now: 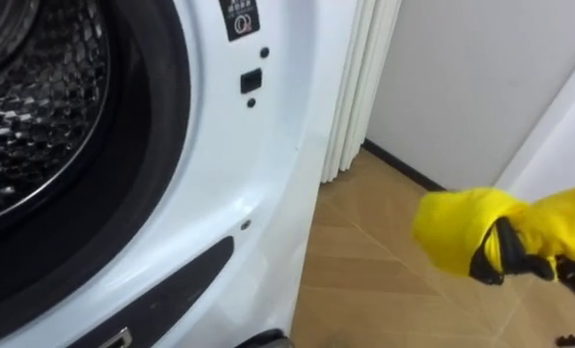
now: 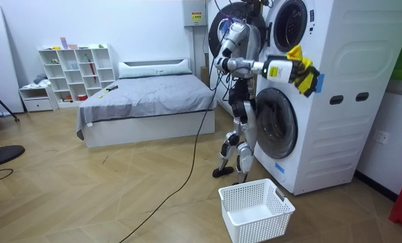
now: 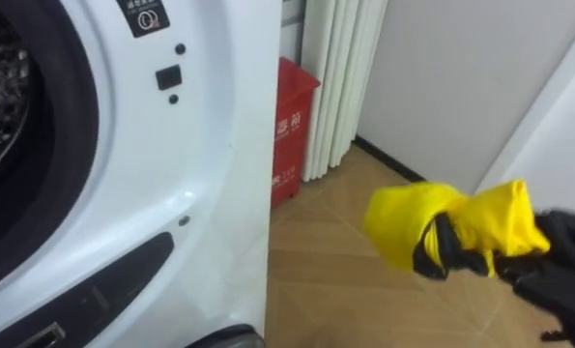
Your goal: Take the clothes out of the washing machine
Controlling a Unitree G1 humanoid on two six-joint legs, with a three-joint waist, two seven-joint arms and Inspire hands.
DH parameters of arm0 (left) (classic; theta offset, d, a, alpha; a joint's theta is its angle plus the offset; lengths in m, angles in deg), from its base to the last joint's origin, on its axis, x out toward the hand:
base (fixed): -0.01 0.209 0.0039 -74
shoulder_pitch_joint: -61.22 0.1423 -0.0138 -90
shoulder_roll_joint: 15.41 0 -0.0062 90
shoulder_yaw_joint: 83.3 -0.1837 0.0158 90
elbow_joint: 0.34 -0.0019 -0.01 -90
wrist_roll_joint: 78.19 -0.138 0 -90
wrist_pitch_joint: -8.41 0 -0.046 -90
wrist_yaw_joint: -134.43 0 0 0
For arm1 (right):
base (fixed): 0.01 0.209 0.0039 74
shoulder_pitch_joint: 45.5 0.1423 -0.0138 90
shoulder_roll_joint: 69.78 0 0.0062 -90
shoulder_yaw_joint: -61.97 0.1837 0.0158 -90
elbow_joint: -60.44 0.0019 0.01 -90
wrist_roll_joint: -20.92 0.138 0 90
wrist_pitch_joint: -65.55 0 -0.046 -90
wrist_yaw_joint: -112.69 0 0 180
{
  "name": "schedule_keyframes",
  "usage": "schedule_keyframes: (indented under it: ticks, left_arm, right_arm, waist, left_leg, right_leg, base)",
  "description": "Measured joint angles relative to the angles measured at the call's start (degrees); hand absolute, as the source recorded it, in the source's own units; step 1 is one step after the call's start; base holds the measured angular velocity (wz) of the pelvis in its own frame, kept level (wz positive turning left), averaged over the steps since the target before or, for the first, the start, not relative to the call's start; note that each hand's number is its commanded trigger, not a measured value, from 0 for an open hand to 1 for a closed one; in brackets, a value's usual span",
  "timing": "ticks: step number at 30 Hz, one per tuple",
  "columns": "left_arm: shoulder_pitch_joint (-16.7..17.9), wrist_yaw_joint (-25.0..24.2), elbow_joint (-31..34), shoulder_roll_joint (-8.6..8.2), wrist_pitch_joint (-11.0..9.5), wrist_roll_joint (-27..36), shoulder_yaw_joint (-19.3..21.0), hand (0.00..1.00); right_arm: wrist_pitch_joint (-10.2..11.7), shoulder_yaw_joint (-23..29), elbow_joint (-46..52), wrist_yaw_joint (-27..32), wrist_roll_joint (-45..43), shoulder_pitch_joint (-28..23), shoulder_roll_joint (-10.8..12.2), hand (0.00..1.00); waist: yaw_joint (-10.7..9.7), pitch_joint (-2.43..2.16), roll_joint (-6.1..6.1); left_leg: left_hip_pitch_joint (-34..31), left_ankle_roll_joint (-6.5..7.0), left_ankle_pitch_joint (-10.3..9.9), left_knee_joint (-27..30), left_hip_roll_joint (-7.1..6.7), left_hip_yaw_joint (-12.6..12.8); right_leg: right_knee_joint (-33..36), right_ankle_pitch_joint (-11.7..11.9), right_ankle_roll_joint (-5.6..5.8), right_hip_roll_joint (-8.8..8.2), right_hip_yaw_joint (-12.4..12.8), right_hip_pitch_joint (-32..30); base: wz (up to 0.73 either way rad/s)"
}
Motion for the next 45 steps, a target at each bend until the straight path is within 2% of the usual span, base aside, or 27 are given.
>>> schedule_keyframes:
  ticks: [2, 3, 4, 5, 7, 10, 14, 18, 20, 22, 24, 25, 27, 28, 30, 37, 40, 42, 44, 45]
  left_arm:
    - [-0.3, -0.2, 0.1, -0.06, 0.0, 0.3, -1.8, 0.0]
    - [-0.5, -0.3, 0.2, -0.11, -0.1, 0.3, -2.7, 0.0]
    - [-0.6, -0.3, 0.3, -0.11, -0.2, 0.3, -3.2, 0.0]
    - [-1.0, -0.3, 0.2, -0.1, -0.3, 0.2, -4.3, 0.0]
    - [-1.1, -0.6, 0.3, -0.13, -0.3, 0.3, -5.9, 0.0]
    - [-1.2, -1.5, 0.9, -0.28, -0.6, 0.4, -6.9, 0.0]
    - [-1.3, -2.8, 1.9, -0.26, -0.7, 1.0, -8.0, 0.0]
    - [-1.4, -2.9, 2.0, -0.24, -2.1, 1.0, -8.8, 0.0]
    - [-1.8, -3.1, 2.0, -0.23, -2.2, 1.0, -8.8, 0.0]
    - [-2.4, -3.2, 2.2, -0.24, -2.2, 1.0, -8.9, 0.0]
    - [-3.1, -3.8, 2.5, -0.29, -2.3, 1.1, -9.4, 0.0]
    - [-3.2, -3.8, 2.5, -0.28, -2.3, 1.1, -9.9, 0.0]
    - [-3.3, -4.5, 2.5, -0.7, -2.3, 1.1, -10.2, 0.0]
    - [-3.4, -4.6, 2.5, -0.8, -2.3, 1.0, -10.2, 0.0]
    - [-3.4, -5.5, 2.5, -0.95, -2.3, 1.1, -10.2, 0.0]
    - [-4.6, -6.7, 1.7, -1.38, -2.3, 3.9, -10.2, 0.0]
    - [-5.0, -6.8, 1.6, -1.41, -2.2, 5.5, -11.3, 0.0]
    - [-5.0, -7.2, 1.0, -1.63, -2.2, 6.1, -12.5, 0.0]
    - [-5.1, -7.6, 0.6, -1.73, -1.9, 6.5, -12.7, 0.0]
    - [-5.3, -7.7, 0.5, -1.8, -1.7, 6.6, -13.0, 0.0]
  right_arm:
    - [0.0, -1.9, -1.7, -0.2, -0.1, 0.3, 0.0, 1.0]
    - [0.0, -3.1, -2.7, -0.2, -0.2, 0.4, 0.0, 1.0]
    - [0.0, -3.6, -3.0, -0.1, -0.3, 0.4, 0.0, 1.0]
    - [0.2, -4.8, -4.0, -0.4, -0.8, 0.9, 0.0, 1.0]
    - [0.5, -6.4, -7.2, -0.8, -2.1, 1.8, 0.0, 1.0]
    - [0.6, -8.7, -13.7, -0.8, -3.9, 3.8, 0.0, 1.0]
    - [0.8, -9.4, -20.6, -0.8, -6.4, 5.7, 0.2, 1.0]
    - [1.9, -10.0, -28.3, -0.3, -7.1, 6.9, 0.4, 1.0]
    - [2.4, -10.2, -30.6, -0.1, -7.4, 7.4, 0.4, 1.0]
    - [3.3, -10.3, -33.5, -0.1, -7.4, 8.0, 0.3, 1.0]
    - [4.9, -10.2, -40.2, 0.0, -7.0, 9.7, 0.3, 1.0]
    - [5.0, -10.2, -41.6, 0.1, -7.0, 9.9, 0.2, 1.0]
    - [5.3, -10.2, -45.0, 0.2, -6.7, 10.1, 0.0, 1.0]
    - [5.3, -10.2, -45.7, 0.3, -6.6, 10.1, 0.0, 1.0]
    - [5.4, -10.5, -48.5, 0.5, -6.3, 10.7, 0.0, 1.0]
    - [6.9, -10.7, -55.8, 0.6, -6.1, 12.3, -0.5, 1.0]
    - [7.4, -10.7, -56.4, 1.3, -6.1, 12.7, -0.5, 1.0]
    - [7.6, -10.7, -56.5, 2.2, -6.2, 12.3, -0.7, 1.0]
    - [7.6, -10.8, -56.5, 2.6, -6.2, 12.2, -0.7, 1.0]
    - [7.6, -10.8, -56.5, 2.9, -6.2, 11.9, -0.7, 1.0]
  waist:
    - [-0.2, -0.02, 0.79]
    - [-0.1, -0.3, 1.25]
    - [-0.1, -0.31, 1.52]
    - [-0.1, -0.01, 2.04]
    - [0.2, 0.09, 2.84]
    - [0.6, -0.41, 4.26]
    - [1.2, -0.11, 5.79]
    - [1.2, -0.23, 6.27]
    - [1.1, -0.24, 6.39]
    - [1.1, -0.16, 6.44]
    - [0.8, 0.03, 7.06]
    - [0.8, 0.01, 7.3]
    - [0.8, -0.2, 8.95]
    - [0.8, -0.25, 9.33]
    - [1.0, -0.08, 10.49]
    - [0.5, 0.09, 11.13]
    - [-0.7, 0.33, 11.84]
    - [-1.7, 0.21, 12.6]
    - [-2.1, 0.2, 12.73]
    - [-2.3, 0.5, 12.37]
  left_leg:
    - [-0.3, 0.07, 0.0, -0.3, -0.03, -0.5]
    - [-0.8, 0.08, 0.0, -0.4, -0.1, -0.7]
    - [-1.1, 0.09, 0.0, -0.4, -0.14, -0.8]
    - [-1.3, 0.11, 0.0, -0.3, -0.18, -1.1]
    - [-1.4, 0.11, 0.0, -0.3, -0.18, -1.5]
    - [-2.9, 0.4, 0.1, -0.3, -0.75, -2.3]
    - [-4.2, 0.88, 0.5, 0.1, -1.08, -2.4]
    - [-5.1, 1.41, 0.9, 0.1, -1.69, -2.9]
    - [-5.8, 1.72, 1.0, 0.2, -2.14, -3.3]
    - [-6.4, 2.04, 1.2, 0.1, -2.69, -4.0]
    - [-6.7, 2.34, 1.3, 0.0, -3.04, -4.5]
    - [-6.8, 2.37, 1.3, -0.2, -3.05, -4.6]
    - [-7.7, 2.61, 1.3, -1.0, -3.27, -4.5]
    - [-8.0, 2.64, 1.3, -1.0, -3.53, -4.4]
    - [-9.0, 2.97, 1.5, -0.9, -4.34, -4.2]
    - [-10.9, 3.73, 2.3, -1.2, -5.81, -3.7]
    - [-11.2, 4.03, 2.2, -2.0, -6.3, -3.5]
    - [-11.8, 4.2, 2.1, -2.0, -6.4, -2.7]
    - [-11.9, 4.23, 2.0, -2.1, -6.84, -2.1]
    - [-11.9, 4.26, 2.0, -2.1, -6.83, -2.0]
  right_leg:
    - [-0.1, 0.0, 0.04, -0.15, -0.2, -0.1]
    - [0.0, 0.0, 0.04, -0.28, -0.5, -0.6]
    - [0.1, 0.0, 0.04, -0.42, -0.7, -0.8]
    - [0.1, 0.0, 0.04, -0.53, -0.9, -0.9]
    - [0.1, -0.1, 0.06, -0.64, -1.4, -1.0]
    - [0.5, -0.2, 0.07, -1.01, -2.0, -2.8]
    - [1.0, -0.3, 0.12, -1.45, -2.5, -4.1]
    - [1.7, -0.7, 0.3, -2.19, -3.0, -5.3]
    - [2.3, -0.8, 0.47, -2.64, -3.1, -6.1]
    - [2.9, -1.0, 0.76, -3.14, -3.4, -6.9]
    - [3.0, -1.1, 0.94, -3.64, -3.7, -7.1]
    - [3.0, -1.1, 0.98, -3.72, -3.8, -7.2]
    - [3.9, -1.3, 1.24, -4.01, -3.9, -8.7]
    - [4.1, -1.3, 1.29, -4.07, -3.9, -9.1]
    - [5.1, -1.4, 1.41, -4.19, -3.7, -11.2]
    - [7.1, -2.0, 1.77, -5.01, -3.1, -14.4]
    - [7.9, -2.2, 2.07, -4.9, -2.7, -15.2]
    - [8.5, -2.3, 2.27, -4.9, -2.1, -16.1]
    - [9.4, -2.5, 2.45, -4.89, -1.4, -16.9]
    - [9.5, -2.5, 2.48, -4.82, -1.3, -17.0]
  base:
    - [0.08]
    - [0.1]
    - [0.12]
    - [0.12]
    - [0.08]
    - [0.0]
    - [0.02]
    - [0.06]
    - [0.07]
    - [0.13]
    - [0.12]
    - [0.08]
    - [0.0]
    - [-0.09]
    - [-0.14]
    - [-0.03]
    - [-0.04]
    - [-0.11]
    - [-0.15]
    - [-0.12]
